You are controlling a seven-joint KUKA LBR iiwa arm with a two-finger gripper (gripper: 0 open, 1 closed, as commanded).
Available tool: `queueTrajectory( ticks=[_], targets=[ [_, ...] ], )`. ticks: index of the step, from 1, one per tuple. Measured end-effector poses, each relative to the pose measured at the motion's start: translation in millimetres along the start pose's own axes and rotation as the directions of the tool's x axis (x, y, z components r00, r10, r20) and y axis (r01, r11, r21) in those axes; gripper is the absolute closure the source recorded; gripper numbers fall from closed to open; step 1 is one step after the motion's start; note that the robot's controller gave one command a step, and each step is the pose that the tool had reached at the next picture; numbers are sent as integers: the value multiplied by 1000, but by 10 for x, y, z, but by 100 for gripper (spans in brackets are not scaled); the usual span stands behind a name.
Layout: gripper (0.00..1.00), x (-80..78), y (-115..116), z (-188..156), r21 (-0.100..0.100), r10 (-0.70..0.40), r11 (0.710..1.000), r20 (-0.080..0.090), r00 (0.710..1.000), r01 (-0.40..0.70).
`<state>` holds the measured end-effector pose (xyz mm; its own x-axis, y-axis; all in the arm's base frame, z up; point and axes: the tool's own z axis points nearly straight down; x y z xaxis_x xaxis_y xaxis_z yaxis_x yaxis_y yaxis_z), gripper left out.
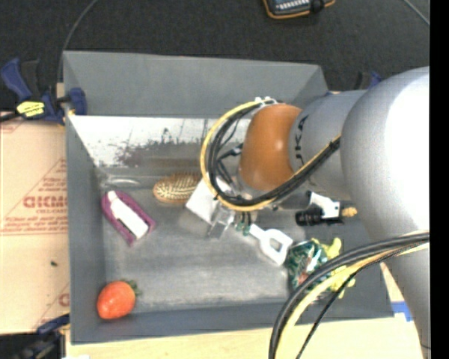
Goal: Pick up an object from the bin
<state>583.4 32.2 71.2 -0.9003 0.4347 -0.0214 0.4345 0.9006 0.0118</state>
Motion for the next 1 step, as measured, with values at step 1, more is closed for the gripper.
queueTrajectory(
  ticks=[1],
  targets=[
    [100, -16, 20, -2, -1, 24, 1000, 0, 1000, -24]
  ],
)
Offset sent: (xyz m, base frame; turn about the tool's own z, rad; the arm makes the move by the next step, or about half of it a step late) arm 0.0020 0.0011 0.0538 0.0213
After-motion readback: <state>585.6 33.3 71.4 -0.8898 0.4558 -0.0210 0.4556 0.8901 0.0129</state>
